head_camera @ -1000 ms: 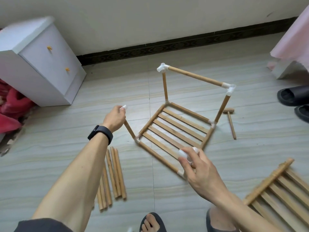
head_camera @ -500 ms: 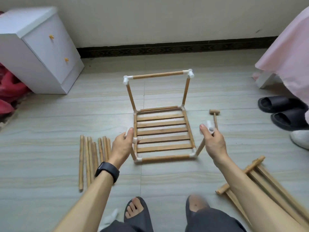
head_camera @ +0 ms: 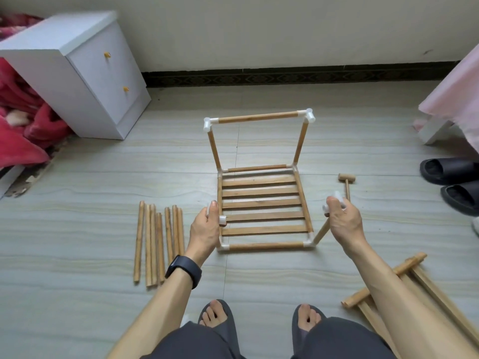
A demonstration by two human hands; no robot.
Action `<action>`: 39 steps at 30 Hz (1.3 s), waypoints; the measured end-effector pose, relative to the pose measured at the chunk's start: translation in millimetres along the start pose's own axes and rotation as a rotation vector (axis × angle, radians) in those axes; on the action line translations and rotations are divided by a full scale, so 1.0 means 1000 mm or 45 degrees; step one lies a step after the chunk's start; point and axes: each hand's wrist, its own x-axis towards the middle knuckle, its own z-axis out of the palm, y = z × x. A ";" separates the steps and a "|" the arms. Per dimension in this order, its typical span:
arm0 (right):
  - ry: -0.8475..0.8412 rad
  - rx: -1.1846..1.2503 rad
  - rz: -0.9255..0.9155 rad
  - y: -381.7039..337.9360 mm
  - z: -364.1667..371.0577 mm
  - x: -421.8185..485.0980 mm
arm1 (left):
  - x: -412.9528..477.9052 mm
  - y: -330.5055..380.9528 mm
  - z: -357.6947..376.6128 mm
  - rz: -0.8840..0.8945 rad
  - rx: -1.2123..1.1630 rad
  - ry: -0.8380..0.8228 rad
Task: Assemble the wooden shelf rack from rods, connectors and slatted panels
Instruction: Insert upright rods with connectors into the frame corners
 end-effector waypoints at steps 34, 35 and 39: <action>-0.690 -1.375 -1.393 -0.117 0.187 -0.086 | 0.010 -0.180 -0.122 -0.760 0.464 0.159; -0.761 -1.457 -1.389 -0.113 0.195 -0.082 | 0.013 -0.191 -0.127 -0.793 0.519 0.146; -0.727 -1.430 -1.443 -0.095 0.208 -0.069 | 0.029 -0.229 -0.133 -0.892 0.640 0.144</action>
